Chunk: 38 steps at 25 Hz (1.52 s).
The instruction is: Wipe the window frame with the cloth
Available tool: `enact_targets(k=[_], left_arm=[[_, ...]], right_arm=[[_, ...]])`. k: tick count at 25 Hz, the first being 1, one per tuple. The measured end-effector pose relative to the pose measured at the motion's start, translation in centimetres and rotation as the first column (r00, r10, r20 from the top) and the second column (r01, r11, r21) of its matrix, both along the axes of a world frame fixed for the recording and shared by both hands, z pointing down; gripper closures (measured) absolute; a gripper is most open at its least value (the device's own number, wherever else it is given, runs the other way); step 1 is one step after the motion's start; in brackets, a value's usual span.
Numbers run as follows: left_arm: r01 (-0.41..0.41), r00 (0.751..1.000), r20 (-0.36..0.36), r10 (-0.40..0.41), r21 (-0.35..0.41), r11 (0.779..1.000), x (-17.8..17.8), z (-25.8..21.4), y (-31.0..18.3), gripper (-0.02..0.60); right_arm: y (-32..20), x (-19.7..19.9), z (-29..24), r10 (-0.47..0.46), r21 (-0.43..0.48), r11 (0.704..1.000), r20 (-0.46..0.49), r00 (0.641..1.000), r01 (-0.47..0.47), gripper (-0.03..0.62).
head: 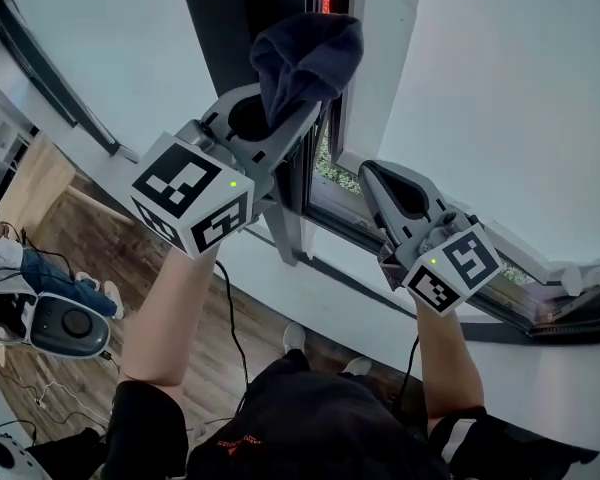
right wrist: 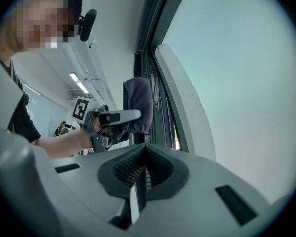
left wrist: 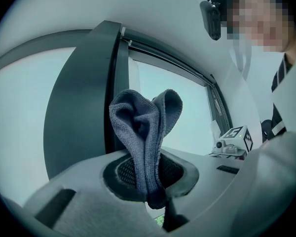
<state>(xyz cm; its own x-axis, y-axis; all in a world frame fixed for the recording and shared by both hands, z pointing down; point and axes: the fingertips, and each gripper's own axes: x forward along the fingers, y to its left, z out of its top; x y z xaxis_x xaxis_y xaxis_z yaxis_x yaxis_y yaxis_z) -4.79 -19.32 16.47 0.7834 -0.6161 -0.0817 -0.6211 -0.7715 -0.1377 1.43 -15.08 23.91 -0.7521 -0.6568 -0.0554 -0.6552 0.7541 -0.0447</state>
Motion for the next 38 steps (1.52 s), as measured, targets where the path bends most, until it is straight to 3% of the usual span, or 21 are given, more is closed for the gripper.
enact_targets(k=[17, 27, 38], left_arm=[[-0.006, 1.0, -0.022, 0.002, -0.179, 0.984, -1.3, 9.7, -0.4, 0.529], [-0.009, 1.0, -0.03, 0.0, -0.302, 0.953, -1.1, 16.7, -0.6, 0.529], [-0.019, 0.999, -0.038, 0.005, -0.381, 0.924, -1.9, 22.9, -0.3, 0.529]], right_arm=[[-0.3, -0.6, 5.0, 0.002, -0.113, 0.994, -0.024, 1.0, -0.005, 0.592], [-0.9, -0.8, 9.5, -0.003, -0.199, 0.98, -0.037, 0.999, -0.005, 0.592], [-1.0, -1.8, 13.1, -0.011, -0.27, 0.963, -0.061, 0.998, -0.006, 0.592]])
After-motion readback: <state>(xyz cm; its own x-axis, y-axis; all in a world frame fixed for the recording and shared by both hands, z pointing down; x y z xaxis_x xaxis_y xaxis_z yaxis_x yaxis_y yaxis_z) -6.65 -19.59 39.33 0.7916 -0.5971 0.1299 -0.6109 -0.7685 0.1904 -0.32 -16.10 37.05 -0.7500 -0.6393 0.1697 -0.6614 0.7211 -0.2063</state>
